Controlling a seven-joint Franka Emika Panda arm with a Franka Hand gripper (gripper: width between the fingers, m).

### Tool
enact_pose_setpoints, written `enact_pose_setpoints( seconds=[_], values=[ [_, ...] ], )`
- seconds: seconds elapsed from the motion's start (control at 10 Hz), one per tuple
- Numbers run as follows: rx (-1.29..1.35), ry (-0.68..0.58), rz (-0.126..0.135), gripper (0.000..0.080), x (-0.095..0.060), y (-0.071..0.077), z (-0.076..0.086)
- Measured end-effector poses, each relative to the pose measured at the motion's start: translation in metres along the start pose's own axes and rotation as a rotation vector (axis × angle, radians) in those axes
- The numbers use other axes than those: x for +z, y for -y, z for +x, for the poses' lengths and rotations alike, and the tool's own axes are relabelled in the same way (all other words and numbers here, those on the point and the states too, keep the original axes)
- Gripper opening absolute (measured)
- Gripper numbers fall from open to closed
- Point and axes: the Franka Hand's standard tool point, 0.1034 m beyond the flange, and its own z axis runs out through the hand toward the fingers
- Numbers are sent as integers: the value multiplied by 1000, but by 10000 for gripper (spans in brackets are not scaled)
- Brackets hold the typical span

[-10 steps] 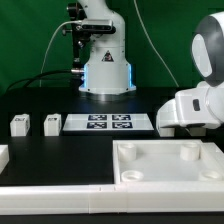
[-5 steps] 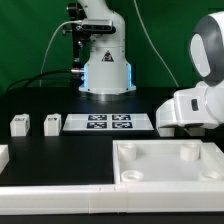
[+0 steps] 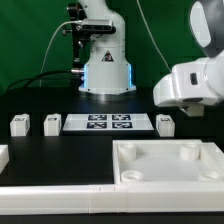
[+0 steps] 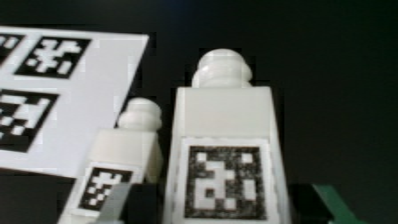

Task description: Assemble one leg

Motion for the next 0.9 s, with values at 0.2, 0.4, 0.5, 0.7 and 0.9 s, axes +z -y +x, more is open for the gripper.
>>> enact_pose_setpoints(
  seconds=[0.2,0.4,0.5,0.7,0.9],
  values=[
    [-1,6,-1,294,4,1,2],
    [-1,-2,0,294,4,1,3],
    [0,-27,3,294,2,1,5],
    [-24,-31,10,294,-1,-6,6],
    [-9,-251,31,294,-25,-14,8]
  ],
)
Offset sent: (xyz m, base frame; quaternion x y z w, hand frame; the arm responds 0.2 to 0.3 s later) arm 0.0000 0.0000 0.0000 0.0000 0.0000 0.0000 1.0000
